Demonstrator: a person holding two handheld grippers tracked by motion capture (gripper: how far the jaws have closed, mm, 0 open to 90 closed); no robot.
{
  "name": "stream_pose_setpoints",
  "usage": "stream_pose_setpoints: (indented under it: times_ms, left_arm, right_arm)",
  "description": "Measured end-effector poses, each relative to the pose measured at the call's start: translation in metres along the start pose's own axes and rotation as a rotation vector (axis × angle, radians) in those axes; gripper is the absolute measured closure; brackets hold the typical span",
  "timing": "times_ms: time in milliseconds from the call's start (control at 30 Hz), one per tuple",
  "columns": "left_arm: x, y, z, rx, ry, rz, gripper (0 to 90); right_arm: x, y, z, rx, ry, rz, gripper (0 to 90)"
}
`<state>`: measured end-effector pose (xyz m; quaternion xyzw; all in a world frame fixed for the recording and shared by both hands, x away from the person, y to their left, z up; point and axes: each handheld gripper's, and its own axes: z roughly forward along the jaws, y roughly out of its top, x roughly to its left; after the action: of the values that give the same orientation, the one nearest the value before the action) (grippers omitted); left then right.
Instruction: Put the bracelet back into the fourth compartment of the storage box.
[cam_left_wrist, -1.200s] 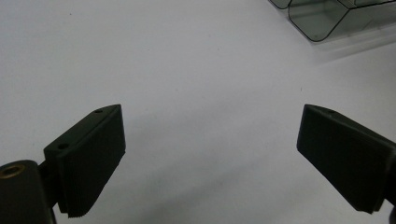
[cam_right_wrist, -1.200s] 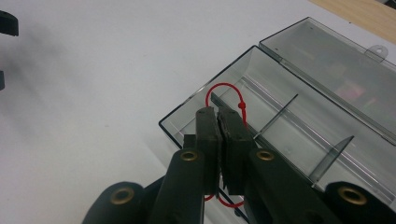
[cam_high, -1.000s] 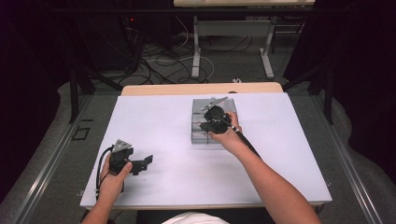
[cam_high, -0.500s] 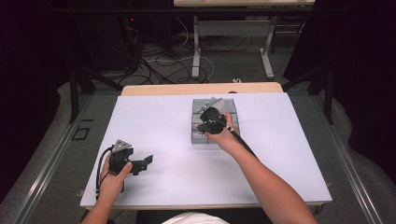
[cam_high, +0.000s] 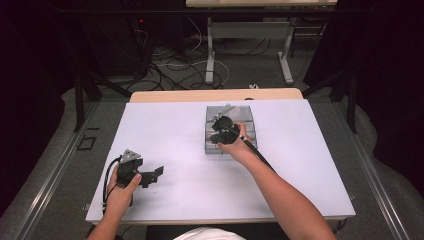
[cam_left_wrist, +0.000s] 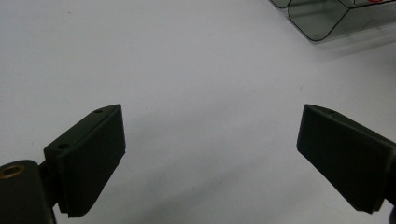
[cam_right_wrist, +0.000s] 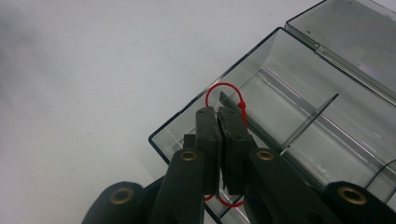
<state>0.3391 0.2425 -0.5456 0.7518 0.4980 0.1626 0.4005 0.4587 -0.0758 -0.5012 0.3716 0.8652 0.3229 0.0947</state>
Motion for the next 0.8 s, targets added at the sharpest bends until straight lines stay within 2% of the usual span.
stream_pose_setpoints:
  times_ms: [33, 67, 100, 133, 167, 200, 300, 333, 367, 433, 467, 500, 533, 567, 600, 633, 667, 700, 733, 800]
  left_arm:
    - [0.000, 0.000, 0.000, 0.003, 0.000, 0.004, 8.3]
    - [0.001, 0.000, 0.000, 0.003, 0.001, 0.005, 8.3]
    - [0.000, 0.000, 0.000, 0.000, 0.001, 0.002, 8.3]
    - [0.000, 0.000, 0.000, 0.000, 0.001, 0.001, 8.3]
    - [0.000, 0.000, 0.000, 0.000, 0.001, 0.002, 8.3]
    - [0.000, 0.000, 0.000, 0.000, 0.000, 0.002, 8.3]
    - [0.000, 0.000, -0.001, 0.002, 0.000, 0.005, 8.3]
    - [0.001, 0.000, -0.001, 0.002, 0.001, 0.005, 8.3]
    - [0.001, 0.000, -0.001, 0.003, 0.000, 0.005, 8.3]
    - [0.000, 0.000, 0.000, -0.001, 0.000, 0.002, 8.3]
    - [0.000, 0.000, 0.000, -0.001, 0.000, 0.002, 8.3]
    - [0.000, 0.000, 0.000, -0.001, 0.001, 0.002, 8.3]
    - [0.001, 0.000, 0.000, -0.001, 0.001, 0.002, 8.3]
    - [0.001, 0.000, 0.000, -0.001, 0.001, 0.002, 8.3]
    - [0.001, 0.000, 0.000, 0.000, 0.001, 0.002, 8.3]
    - [0.001, 0.000, -0.001, 0.000, 0.001, 0.002, 8.3]
    - [0.001, 0.000, -0.001, -0.001, 0.000, 0.002, 8.3]
    - [0.001, 0.000, -0.001, -0.002, 0.000, 0.002, 8.3]
    - [0.001, 0.000, -0.001, -0.001, 0.000, 0.002, 8.3]
    - [0.001, 0.000, -0.001, -0.002, -0.001, 0.002, 8.3]
  right_arm:
    - [-0.002, 0.000, 0.001, -0.006, 0.007, -0.023, 87.9]
    - [-0.001, 0.000, 0.001, 0.004, 0.005, -0.003, 87.9]
    - [-0.002, -0.002, 0.005, -0.040, 0.009, -0.010, 87.9]
    - [-0.001, -0.001, 0.004, -0.001, 0.003, -0.004, 87.9]
    - [-0.001, -0.001, 0.004, 0.010, -0.001, -0.001, 87.9]
    - [-0.003, -0.001, 0.005, 0.009, 0.003, -0.013, 87.9]
    - [-0.003, -0.001, 0.008, 0.023, -0.004, 0.007, 87.9]
    - [-0.003, -0.002, 0.010, 0.004, -0.001, 0.006, 87.9]
    - [-0.003, -0.002, 0.009, 0.027, -0.004, 0.007, 87.9]
    - [-0.004, -0.002, 0.011, 0.028, -0.007, 0.010, 87.9]
    - [-0.005, -0.002, 0.012, 0.030, -0.003, -0.008, 87.9]
    - [-0.004, -0.003, 0.016, -0.016, 0.001, 0.011, 87.9]
    - [-0.004, -0.003, 0.016, -0.001, 0.000, 0.020, 87.9]
    - [-0.005, -0.002, 0.014, 0.035, -0.002, 0.005, 87.9]
    - [-0.005, -0.002, 0.014, 0.035, -0.004, 0.010, 87.9]
    - [-0.004, -0.003, 0.017, 0.019, -0.002, 0.021, 87.9]
    - [-0.005, -0.004, 0.020, -0.021, 0.003, 0.020, 87.9]
    - [-0.004, -0.002, 0.016, 0.036, 0.003, 0.017, 87.9]
    - [-0.004, -0.003, 0.020, -0.007, 0.004, 0.020, 87.9]
    - [-0.004, -0.004, 0.023, -0.035, 0.006, 0.021, 87.9]
